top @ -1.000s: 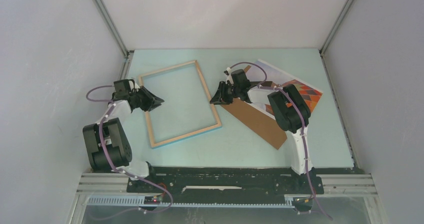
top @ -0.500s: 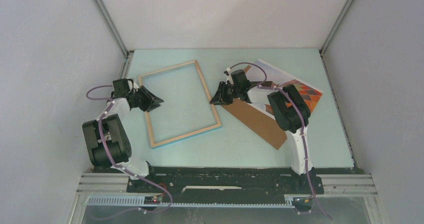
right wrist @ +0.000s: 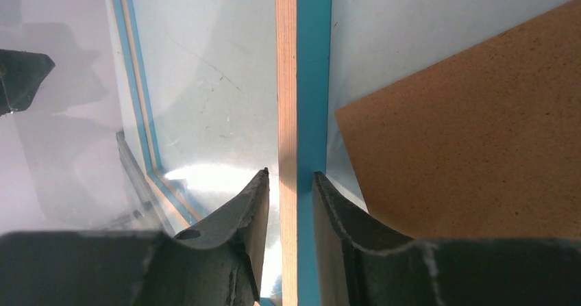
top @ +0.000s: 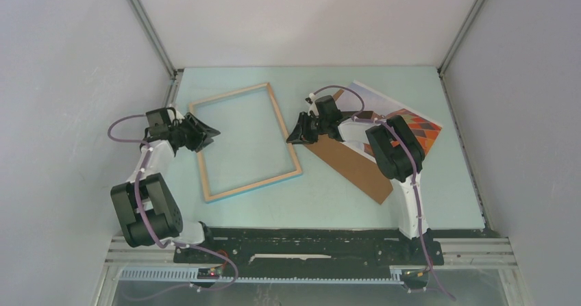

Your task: Put the photo into the frame

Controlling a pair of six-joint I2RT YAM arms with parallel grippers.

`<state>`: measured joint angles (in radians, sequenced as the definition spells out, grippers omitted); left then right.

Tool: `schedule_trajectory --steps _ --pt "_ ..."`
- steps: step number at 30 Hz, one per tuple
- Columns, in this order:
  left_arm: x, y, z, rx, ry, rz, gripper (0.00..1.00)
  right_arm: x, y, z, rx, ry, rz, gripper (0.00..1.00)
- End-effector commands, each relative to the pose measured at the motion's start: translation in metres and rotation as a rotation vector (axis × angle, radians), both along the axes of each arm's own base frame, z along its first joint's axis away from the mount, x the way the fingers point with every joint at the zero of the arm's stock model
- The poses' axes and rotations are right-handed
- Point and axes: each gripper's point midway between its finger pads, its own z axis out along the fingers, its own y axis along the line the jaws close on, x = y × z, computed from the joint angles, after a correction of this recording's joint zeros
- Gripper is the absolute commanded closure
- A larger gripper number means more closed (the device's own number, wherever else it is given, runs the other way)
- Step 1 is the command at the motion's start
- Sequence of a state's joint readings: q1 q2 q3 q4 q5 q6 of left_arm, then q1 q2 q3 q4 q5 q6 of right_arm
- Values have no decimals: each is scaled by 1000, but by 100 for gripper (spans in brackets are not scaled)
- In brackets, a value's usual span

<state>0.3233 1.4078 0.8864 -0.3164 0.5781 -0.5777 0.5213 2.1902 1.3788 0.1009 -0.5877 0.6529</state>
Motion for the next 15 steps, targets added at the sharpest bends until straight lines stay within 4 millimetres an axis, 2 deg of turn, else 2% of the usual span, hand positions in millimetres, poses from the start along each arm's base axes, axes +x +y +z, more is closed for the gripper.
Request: schedule_trajectory --steps 1,7,10,15 --pt "-5 1 -2 9 -9 15 52 -3 9 6 26 -13 34 64" --pt "-7 5 -4 30 -5 35 64 -2 9 5 24 -14 32 64" --pt "-8 5 -5 36 0 31 77 -2 9 5 24 -10 29 64" --pt "-10 4 -6 25 7 19 86 -1 7 4 21 -10 26 64"
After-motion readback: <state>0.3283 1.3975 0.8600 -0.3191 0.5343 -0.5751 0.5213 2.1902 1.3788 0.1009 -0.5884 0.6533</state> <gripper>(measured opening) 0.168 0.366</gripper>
